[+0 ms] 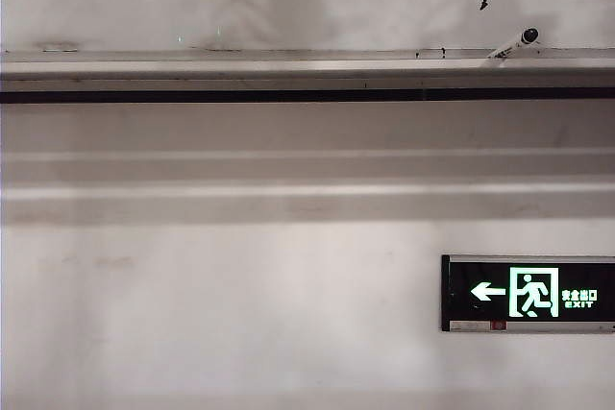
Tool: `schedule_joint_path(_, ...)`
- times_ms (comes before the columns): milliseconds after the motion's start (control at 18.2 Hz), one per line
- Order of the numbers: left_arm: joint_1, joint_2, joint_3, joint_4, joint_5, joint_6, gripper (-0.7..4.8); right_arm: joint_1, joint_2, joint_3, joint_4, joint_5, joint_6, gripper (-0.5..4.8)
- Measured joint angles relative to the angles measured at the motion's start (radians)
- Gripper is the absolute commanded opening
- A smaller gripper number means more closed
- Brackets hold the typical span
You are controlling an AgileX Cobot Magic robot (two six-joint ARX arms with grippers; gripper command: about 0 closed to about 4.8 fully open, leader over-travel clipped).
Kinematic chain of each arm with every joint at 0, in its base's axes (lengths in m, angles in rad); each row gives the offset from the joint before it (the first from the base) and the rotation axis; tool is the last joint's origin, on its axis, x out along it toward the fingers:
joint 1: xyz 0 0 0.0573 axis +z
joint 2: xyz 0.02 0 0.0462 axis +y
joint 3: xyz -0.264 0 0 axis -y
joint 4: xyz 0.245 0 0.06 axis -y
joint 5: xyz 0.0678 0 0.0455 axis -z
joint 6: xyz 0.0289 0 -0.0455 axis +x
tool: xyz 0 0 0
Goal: Wipe the whiteboard clean using the black magnetic whiteboard eraser attached to the whiteboard.
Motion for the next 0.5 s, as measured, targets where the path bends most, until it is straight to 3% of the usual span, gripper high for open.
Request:
schedule_joint_path(55, -0.01, 0.026, 0.026, 0.005, -0.009, 0.0, 3.75, 0.004, 0.0, 0.0, 0.007, 0.0, 0.0, -0.06)
schedule_joint_path(110, -0.016, 0.064, 0.063, 0.021, -0.034, 0.0, 4.79, 0.006, 0.0, 0.0, 0.013, 0.0, 0.0, -0.06)
schedule_joint_path(495, -0.06, 0.272, 0.172, 0.187, -0.197, 0.004, 4.79, 0.024, 0.0, 0.0, 0.018, 0.0, 0.0, -0.06)
